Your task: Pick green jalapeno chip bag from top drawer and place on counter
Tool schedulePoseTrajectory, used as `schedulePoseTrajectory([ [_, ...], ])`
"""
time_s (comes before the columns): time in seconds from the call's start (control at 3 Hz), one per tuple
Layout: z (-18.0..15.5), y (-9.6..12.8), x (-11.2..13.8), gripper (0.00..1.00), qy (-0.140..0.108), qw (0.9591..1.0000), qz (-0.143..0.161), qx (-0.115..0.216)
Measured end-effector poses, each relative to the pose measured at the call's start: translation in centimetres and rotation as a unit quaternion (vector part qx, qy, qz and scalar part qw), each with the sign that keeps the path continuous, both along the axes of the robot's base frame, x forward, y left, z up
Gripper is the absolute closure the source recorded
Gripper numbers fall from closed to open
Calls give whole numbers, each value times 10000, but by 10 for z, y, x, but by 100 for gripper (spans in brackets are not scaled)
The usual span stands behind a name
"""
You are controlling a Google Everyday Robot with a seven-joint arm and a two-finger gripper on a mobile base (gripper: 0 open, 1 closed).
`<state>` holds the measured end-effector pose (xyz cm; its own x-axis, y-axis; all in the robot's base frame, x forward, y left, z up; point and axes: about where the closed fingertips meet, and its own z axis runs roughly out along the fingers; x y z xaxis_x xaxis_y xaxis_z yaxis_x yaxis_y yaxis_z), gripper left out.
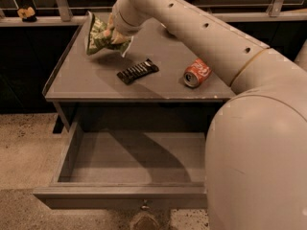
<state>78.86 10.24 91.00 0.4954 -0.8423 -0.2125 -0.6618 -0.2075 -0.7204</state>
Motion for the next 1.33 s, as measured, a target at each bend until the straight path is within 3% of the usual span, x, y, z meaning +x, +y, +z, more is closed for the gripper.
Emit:
schedulePoseTrajectory([
  [0.33, -22, 17, -15, 100, 287, 9992, 195, 207],
  [0.67, -31, 27, -22, 100, 402, 9982, 299, 344],
  [1.33, -32, 28, -22, 61, 405, 9981, 301, 346],
])
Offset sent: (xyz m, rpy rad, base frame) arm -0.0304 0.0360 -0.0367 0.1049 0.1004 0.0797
